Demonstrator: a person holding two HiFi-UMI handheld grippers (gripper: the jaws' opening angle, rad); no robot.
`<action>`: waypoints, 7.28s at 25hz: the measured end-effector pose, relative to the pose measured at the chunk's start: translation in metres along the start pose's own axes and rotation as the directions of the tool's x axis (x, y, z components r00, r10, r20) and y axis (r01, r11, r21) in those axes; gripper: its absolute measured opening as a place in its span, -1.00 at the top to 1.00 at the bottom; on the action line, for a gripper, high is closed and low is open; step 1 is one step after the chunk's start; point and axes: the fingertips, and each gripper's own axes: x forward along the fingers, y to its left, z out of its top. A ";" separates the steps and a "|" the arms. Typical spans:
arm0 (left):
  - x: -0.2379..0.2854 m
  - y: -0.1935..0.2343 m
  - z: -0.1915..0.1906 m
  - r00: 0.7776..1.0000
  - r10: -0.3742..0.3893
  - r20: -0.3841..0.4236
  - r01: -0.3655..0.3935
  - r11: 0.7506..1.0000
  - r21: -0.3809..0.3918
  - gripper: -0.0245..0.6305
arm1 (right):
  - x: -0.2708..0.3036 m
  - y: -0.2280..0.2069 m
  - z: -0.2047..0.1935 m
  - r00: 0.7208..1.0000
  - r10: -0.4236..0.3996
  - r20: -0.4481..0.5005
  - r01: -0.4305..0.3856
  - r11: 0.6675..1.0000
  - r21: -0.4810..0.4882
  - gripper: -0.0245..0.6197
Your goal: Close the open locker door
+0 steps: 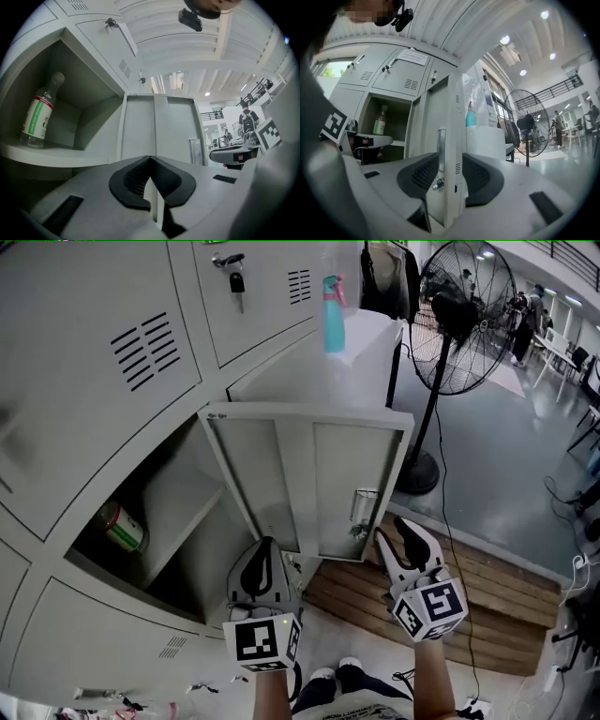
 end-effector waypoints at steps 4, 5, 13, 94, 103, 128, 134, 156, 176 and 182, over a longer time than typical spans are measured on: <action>0.001 0.002 -0.003 0.999 0.047 -0.004 -0.047 0.999 0.005 0.93 | 0.013 0.000 0.000 0.997 0.073 0.001 -0.073 0.997 -0.006 0.43; 0.001 0.003 -0.004 0.998 0.059 -0.006 -0.058 0.998 0.006 0.93 | 0.015 0.000 -0.001 0.996 0.086 0.000 -0.086 0.996 -0.007 0.43; -0.008 0.007 -0.006 0.990 0.142 -0.019 -0.142 0.990 0.016 0.93 | 0.027 0.005 -0.006 0.982 0.187 -0.006 -0.187 0.982 0.002 0.43; -0.301 0.138 0.045 0.890 0.452 0.052 -0.454 0.890 0.034 0.93 | -0.061 0.293 -0.003 0.915 0.403 0.015 -0.399 0.910 -0.114 0.61; -0.318 0.152 0.046 0.837 0.544 0.059 -0.547 0.837 0.035 0.93 | -0.046 0.322 -0.002 0.891 0.453 0.021 -0.446 0.884 -0.143 0.63; -0.336 0.175 0.044 0.753 0.656 0.051 -0.658 0.752 0.047 0.93 | -0.007 0.375 -0.004 0.861 0.508 0.017 -0.498 0.850 -0.170 0.68; -0.335 0.180 0.041 0.746 0.664 0.049 -0.666 0.745 0.041 0.93 | 0.001 0.382 -0.004 0.848 0.529 0.014 -0.520 0.838 -0.165 0.68; -0.340 0.191 0.045 0.702 0.710 0.056 -0.712 0.699 0.059 0.93 | 0.024 0.406 -0.008 0.801 0.599 0.003 -0.594 0.795 -0.122 0.86; -0.347 0.195 0.046 0.667 0.743 0.062 -0.745 0.664 0.058 0.93 | 0.026 0.410 -0.004 0.773 0.633 0.021 -0.631 0.772 -0.077 0.88; -0.347 0.192 0.054 0.673 0.736 0.073 -0.740 0.670 0.064 0.93 | 0.012 0.400 0.014 0.779 0.623 0.068 -0.619 0.782 -0.066 0.94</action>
